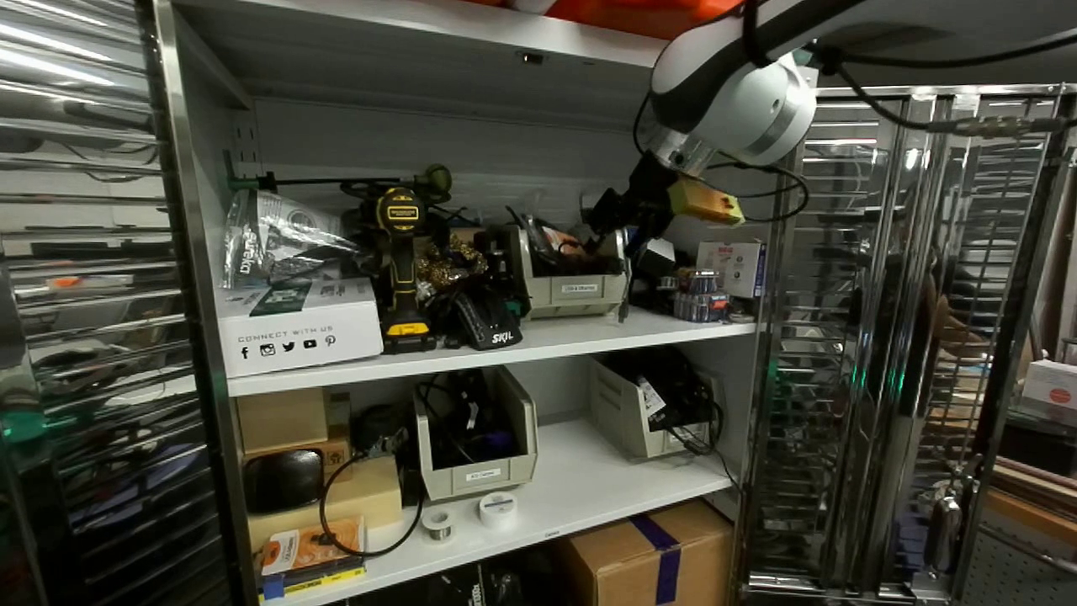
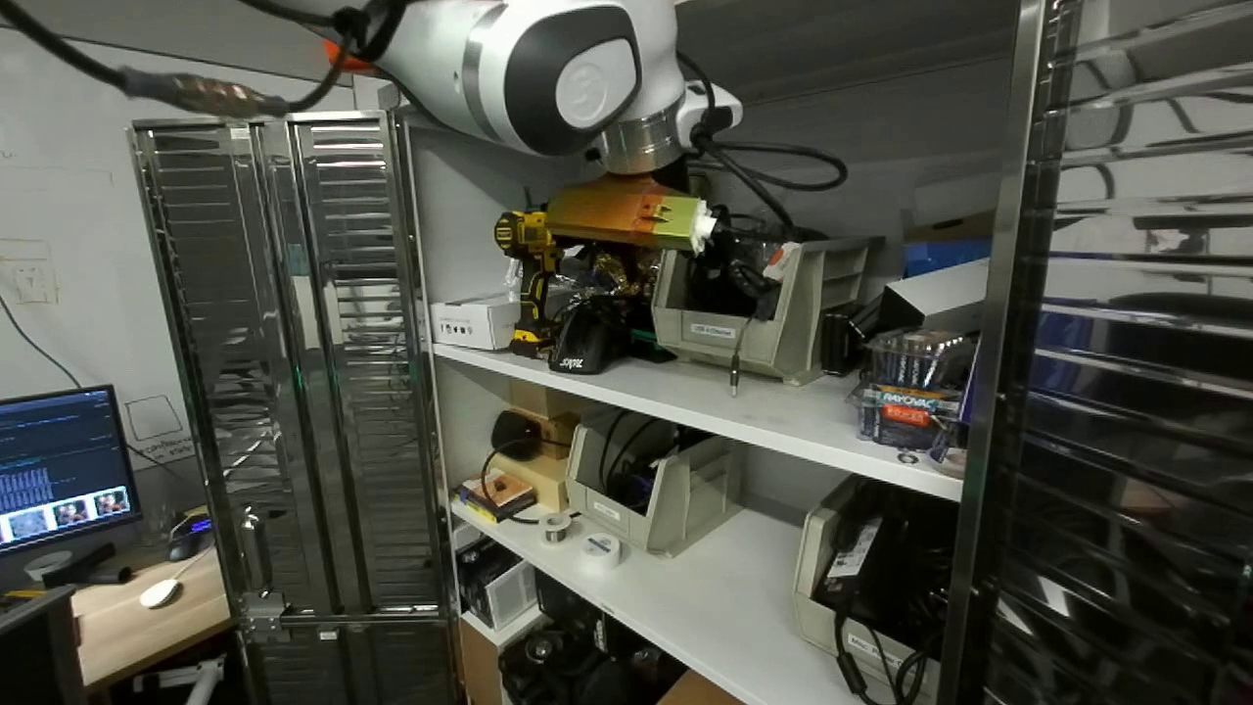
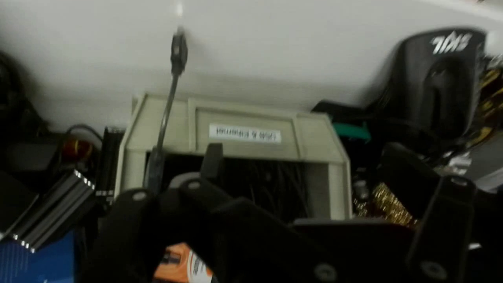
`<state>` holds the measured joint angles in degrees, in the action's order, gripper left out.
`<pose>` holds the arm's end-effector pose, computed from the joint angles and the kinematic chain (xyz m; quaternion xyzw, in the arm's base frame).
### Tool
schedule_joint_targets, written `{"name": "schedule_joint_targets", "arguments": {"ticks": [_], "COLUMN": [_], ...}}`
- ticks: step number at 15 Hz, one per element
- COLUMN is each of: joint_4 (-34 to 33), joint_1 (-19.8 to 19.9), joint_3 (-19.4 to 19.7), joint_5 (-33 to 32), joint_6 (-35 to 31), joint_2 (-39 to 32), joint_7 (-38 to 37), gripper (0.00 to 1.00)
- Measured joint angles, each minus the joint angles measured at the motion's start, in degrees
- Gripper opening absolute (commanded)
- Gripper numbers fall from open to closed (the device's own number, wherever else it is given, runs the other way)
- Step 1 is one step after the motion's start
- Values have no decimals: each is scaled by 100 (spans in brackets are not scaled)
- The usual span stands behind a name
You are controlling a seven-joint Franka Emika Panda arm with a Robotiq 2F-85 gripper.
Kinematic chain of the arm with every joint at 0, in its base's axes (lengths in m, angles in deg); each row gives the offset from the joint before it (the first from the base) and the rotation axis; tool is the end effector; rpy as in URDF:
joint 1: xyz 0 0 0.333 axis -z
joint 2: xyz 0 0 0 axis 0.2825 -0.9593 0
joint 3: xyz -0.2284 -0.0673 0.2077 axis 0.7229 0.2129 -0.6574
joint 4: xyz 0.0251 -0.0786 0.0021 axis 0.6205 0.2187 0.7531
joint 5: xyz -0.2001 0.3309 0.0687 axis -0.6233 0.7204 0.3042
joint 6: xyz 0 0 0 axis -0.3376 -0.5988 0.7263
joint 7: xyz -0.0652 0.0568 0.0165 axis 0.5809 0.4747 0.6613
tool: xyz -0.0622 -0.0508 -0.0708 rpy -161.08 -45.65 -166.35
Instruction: Put the cable in the storage box
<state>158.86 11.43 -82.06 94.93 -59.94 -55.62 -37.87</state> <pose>0.6438 -0.0071 0.5759 -0.9459 -0.0814 -0.3076 0.0629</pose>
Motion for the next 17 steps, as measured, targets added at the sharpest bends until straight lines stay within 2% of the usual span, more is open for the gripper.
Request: {"name": "schedule_joint_targets", "arguments": {"ticks": [4,7,8,17], "joint_4": [578,682,685,727], "joint_1": [318,476,516,561], "joint_3": [-145,-121,-109,-112], "joint_5": [-328,-492,-494,-495], "joint_6": [1905,3241,3496,3643], "joint_2": [796,1148,1211,1253], "joint_7": [96,300,411,523], "gripper": [100,100,100,100]}}
